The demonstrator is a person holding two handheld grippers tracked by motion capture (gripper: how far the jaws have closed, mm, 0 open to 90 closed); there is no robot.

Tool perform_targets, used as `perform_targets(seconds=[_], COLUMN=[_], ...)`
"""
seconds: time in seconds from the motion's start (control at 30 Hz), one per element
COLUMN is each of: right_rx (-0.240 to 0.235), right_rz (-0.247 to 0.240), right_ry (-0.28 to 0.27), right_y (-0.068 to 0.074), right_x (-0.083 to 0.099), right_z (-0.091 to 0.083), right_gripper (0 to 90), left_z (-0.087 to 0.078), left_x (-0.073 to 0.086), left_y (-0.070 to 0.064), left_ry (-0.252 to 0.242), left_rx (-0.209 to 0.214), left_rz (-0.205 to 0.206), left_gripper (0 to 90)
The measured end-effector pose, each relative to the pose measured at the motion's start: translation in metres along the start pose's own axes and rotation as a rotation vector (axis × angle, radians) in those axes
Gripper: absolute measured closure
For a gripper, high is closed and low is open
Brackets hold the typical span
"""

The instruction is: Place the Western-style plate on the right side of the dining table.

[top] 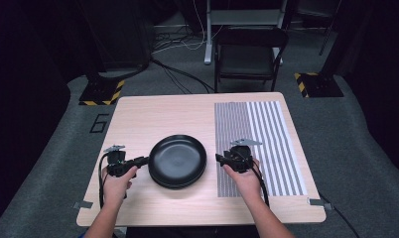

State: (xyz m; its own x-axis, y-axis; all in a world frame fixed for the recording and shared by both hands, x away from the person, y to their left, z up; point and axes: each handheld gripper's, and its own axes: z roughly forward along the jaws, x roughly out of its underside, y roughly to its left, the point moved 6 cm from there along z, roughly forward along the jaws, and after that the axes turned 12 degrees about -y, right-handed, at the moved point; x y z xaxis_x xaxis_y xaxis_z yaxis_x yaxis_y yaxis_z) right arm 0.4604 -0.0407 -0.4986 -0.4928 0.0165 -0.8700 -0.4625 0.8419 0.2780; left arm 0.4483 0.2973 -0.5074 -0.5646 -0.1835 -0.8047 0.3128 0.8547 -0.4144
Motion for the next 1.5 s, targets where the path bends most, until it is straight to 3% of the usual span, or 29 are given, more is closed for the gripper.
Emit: perform_targets(seconds=[0.17, 0.27, 0.33, 0.43, 0.6, 0.67, 0.83, 0.9, 1.37, 1.4, 1.47, 1.5], right_rx=[-0.004, -0.014, -0.015, -0.027, -0.032, -0.035, -0.038, -0.042, -0.053, -0.060, -0.066, -0.075], right_rz=[0.008, 0.016, 0.019, 0.035, 0.041, 0.044, 0.056, 0.067, 0.117, 0.166, 0.183, 0.217], right_ry=[0.001, 0.002, 0.004, 0.005, 0.004, 0.007, 0.013, 0.018, 0.048, 0.060, 0.059, 0.068], right_y=[0.002, 0.003, 0.004, 0.006, 0.010, 0.012, 0.013, 0.015, 0.017, 0.018, 0.018, 0.019], right_x=[-0.001, -0.001, -0.001, 0.000, 0.000, 0.000, 0.002, 0.004, 0.017, 0.018, 0.018, 0.018], right_z=[0.003, 0.007, 0.008, 0.012, 0.017, 0.018, 0.021, 0.024, 0.042, 0.043, 0.044, 0.045], right_gripper=[58.4, 58.8, 58.9, 59.2, 59.5, 59.9, 60.0, 60.1, 62.4, 64.6, 66.2, 70.0], left_z=[0.002, 0.006, 0.007, 0.010, 0.012, 0.013, 0.014, 0.014, 0.013, 0.013, 0.013, 0.013], left_x=[0.001, 0.003, 0.004, 0.008, 0.011, 0.011, 0.013, 0.013, 0.016, 0.016, 0.016, 0.016], left_y=[-0.001, -0.001, 0.000, 0.002, 0.003, 0.004, 0.004, 0.004, 0.007, 0.007, 0.007, 0.007], left_ry=[0.007, 0.004, 0.008, 0.010, 0.021, 0.017, 0.034, 0.025, -0.014, -0.010, -0.010, -0.012], left_rx=[-0.004, 0.004, 0.004, -0.021, -0.036, -0.037, -0.050, -0.048, -0.015, -0.015, -0.017, -0.017], left_rz=[-0.009, -0.052, -0.049, -0.066, -0.049, -0.081, -0.055, -0.074, -0.079, -0.081, -0.078, -0.075], left_gripper=[71.0, 72.0, 72.4, 74.1, 77.3, 78.3, 78.8, 78.9, 79.6, 79.6, 79.6, 79.6])
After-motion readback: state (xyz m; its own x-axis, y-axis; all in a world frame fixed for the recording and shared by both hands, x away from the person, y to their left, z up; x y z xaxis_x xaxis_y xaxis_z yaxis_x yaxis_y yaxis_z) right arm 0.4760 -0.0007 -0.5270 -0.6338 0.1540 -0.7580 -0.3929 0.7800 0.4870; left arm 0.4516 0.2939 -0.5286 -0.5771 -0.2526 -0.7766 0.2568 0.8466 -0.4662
